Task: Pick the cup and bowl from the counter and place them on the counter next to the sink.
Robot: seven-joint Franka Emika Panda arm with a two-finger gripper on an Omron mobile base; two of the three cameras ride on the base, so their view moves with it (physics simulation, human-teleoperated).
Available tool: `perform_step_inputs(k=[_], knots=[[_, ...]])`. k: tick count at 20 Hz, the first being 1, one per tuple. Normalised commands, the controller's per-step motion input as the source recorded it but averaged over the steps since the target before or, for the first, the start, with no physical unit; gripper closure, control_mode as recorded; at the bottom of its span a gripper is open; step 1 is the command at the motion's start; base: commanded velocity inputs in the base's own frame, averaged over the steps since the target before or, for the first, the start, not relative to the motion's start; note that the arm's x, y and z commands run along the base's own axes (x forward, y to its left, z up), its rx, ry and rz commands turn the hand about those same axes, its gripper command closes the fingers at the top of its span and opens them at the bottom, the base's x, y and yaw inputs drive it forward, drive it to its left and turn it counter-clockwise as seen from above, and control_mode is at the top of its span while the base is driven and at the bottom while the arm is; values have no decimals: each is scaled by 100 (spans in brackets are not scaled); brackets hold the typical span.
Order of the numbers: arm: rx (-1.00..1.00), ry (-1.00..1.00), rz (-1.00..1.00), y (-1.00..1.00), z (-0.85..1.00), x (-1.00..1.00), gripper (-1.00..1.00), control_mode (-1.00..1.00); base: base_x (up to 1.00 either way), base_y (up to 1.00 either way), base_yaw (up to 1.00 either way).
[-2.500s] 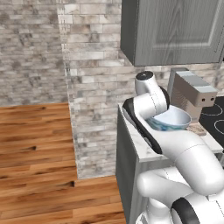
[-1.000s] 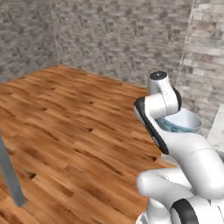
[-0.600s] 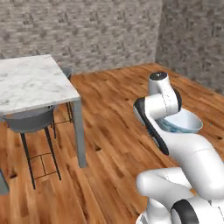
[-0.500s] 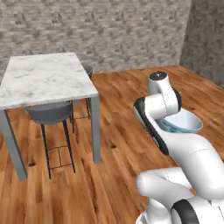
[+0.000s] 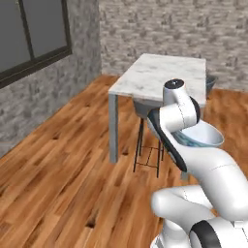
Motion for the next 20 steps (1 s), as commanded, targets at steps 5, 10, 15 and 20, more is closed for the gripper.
perform_step_inputs(k=[5, 10, 15, 20], knots=[[0, 0, 0, 0, 0, 0, 100, 100, -34, -25, 91], [0, 0, 0, 0, 0, 0, 100, 100, -41, -22, 88], [0, 0, 0, 0, 0, 0, 100, 100, -44, -20, 86], [0, 0, 0, 0, 0, 0, 100, 100, -50, -17, 84]])
